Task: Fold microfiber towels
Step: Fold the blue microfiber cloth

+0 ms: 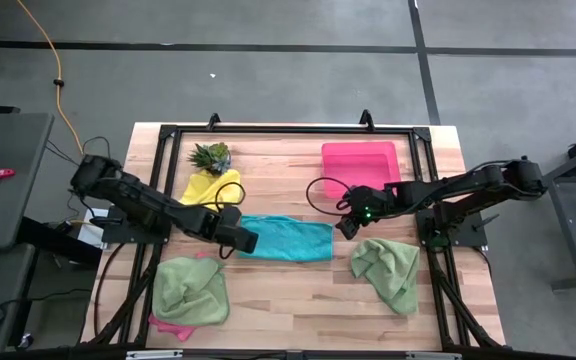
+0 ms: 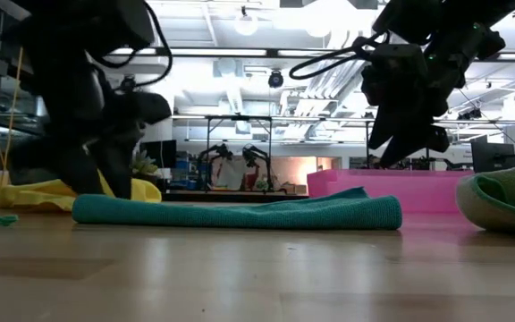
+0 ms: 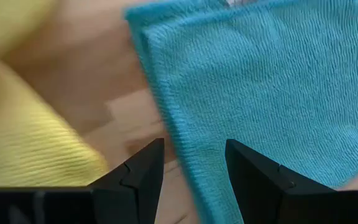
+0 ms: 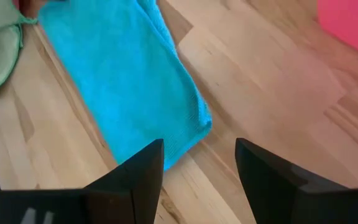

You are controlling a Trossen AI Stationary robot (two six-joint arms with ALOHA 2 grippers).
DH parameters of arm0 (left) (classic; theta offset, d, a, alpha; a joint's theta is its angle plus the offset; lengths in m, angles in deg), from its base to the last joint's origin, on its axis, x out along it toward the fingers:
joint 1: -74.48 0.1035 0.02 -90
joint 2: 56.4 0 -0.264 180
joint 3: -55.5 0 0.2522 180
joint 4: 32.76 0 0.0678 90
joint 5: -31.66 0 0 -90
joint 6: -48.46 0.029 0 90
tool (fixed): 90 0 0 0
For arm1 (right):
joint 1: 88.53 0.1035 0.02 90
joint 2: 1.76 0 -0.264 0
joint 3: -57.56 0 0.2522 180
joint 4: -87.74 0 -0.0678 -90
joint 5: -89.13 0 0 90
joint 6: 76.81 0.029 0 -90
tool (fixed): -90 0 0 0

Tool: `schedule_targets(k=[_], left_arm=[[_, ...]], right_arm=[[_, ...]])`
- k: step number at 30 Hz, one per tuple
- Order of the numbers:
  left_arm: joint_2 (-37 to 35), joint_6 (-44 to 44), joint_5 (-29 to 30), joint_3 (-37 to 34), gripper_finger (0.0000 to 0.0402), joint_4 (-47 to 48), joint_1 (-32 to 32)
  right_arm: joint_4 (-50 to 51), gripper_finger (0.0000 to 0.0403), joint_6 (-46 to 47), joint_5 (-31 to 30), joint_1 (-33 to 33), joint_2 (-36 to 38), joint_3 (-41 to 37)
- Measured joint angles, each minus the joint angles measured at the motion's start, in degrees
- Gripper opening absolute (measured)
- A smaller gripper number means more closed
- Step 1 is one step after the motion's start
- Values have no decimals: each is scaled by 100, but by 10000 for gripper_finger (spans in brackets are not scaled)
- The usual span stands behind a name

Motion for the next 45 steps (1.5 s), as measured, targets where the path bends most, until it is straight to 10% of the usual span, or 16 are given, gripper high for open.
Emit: schedule_targets(k=[10,20,27,40,45], left_arm=[[262,21,-178,25,156,-195,50],[132,561,-580,0,11,-419,-150],[-95,1102,-404,0,4,-17,-252],[-91,2792,-271,2,2,98,96],[-91,2812,-285,2,1,138,185]], right_arm=[[-62,191,20,-29,-7,-2,-2],[-65,191,187,153,-9,-2,-2],[-60,183,451,439,-9,-280,-2],[-742,15,-190,-55,-4,-1663,-2],[-1013,16,-211,-259,12,-1918,139]])
